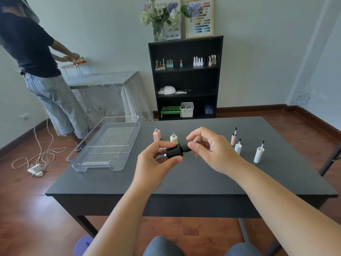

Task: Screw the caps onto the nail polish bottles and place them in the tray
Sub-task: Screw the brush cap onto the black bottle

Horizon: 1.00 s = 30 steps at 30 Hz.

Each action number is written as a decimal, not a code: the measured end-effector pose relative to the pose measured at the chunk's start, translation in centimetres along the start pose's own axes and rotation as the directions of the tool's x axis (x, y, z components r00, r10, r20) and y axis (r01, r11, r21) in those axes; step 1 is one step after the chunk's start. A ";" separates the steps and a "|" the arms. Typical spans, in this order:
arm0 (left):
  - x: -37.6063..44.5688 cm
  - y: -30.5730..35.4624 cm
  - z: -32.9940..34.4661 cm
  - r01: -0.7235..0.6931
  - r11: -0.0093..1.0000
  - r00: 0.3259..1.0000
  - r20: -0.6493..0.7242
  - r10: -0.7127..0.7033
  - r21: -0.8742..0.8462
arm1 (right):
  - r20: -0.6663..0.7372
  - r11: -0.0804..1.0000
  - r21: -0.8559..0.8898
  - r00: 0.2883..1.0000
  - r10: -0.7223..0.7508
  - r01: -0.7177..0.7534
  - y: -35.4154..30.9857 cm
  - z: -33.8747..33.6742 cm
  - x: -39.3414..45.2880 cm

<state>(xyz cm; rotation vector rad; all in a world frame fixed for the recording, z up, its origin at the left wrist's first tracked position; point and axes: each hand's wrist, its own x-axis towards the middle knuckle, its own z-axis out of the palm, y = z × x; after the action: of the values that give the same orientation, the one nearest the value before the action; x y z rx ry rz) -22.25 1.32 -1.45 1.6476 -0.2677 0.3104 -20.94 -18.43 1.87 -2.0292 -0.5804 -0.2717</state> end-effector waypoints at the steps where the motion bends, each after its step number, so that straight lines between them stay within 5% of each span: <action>1: 0.1 0.0 0.1 -0.005 1.000 1.000 0.003 0.005 -0.001 | -0.011 1.000 0.022 1.000 0.022 -0.021 0.0 -0.1 0.0; 14: 0.4 -0.4 0.7 0.015 1.000 0.999 0.034 -0.014 -0.024 | -0.084 0.999 0.026 0.996 -0.039 0.042 0.8 0.4 -0.2; 18: 0.4 -0.3 0.6 0.010 0.999 1.000 0.028 -0.008 -0.049 | 0.007 0.918 0.387 0.996 0.085 -0.081 1.3 0.6 0.0; 22: 0.6 -0.3 0.5 -0.019 0.998 1.000 0.008 0.020 -0.058 | 0.087 0.759 0.643 0.995 0.058 -0.101 2.2 1.4 -0.3; 30: 0.3 -0.7 0.2 -0.023 1.000 1.000 -0.011 0.023 -0.014 | -0.091 0.916 0.376 0.979 0.184 -0.137 2.0 2.5 0.5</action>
<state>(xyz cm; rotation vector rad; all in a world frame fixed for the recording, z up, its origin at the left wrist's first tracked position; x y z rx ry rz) -21.69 1.18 -2.01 1.6292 -0.2803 0.3341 -19.64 -16.98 -0.70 -1.6696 -0.3511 -0.1737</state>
